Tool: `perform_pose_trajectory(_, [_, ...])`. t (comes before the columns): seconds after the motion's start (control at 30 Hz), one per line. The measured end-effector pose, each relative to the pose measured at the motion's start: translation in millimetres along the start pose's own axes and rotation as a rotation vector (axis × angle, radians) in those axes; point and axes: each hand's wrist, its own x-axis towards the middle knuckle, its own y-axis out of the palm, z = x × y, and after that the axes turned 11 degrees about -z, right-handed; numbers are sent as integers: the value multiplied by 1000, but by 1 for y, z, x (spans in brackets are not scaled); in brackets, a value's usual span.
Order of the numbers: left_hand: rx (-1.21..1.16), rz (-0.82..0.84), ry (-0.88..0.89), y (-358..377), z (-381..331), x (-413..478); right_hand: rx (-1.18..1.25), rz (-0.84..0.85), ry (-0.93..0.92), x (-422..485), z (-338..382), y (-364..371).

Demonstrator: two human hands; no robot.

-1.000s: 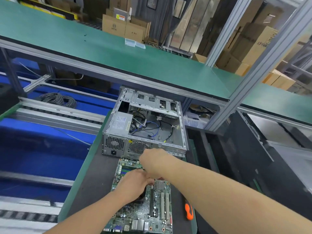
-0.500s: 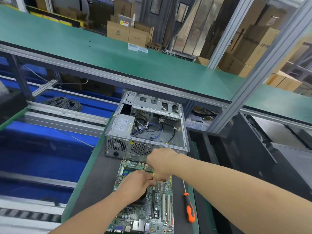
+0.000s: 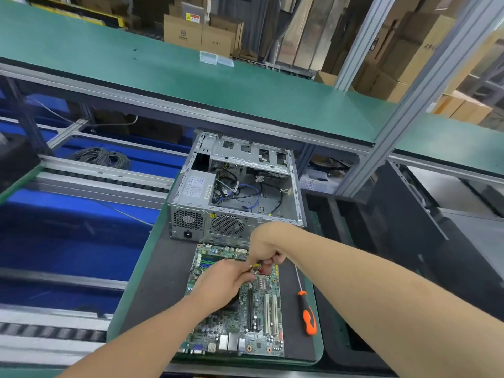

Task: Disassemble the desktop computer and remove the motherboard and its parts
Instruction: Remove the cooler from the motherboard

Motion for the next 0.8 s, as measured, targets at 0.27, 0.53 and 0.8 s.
perform_pose_trajectory(0.27, [-3, -8, -45, 3, 1, 0, -671, -550, -453, -30, 18, 16])
perform_pose_trajectory(0.53, [-11, 81, -115, -2, -2, -2, -1225, -678, -840, -31, 18, 24])
perform_pose_trajectory(0.8, [-105, 33, -101, -3, -2, -2, -190, -550, -258, -21, -1, 11])
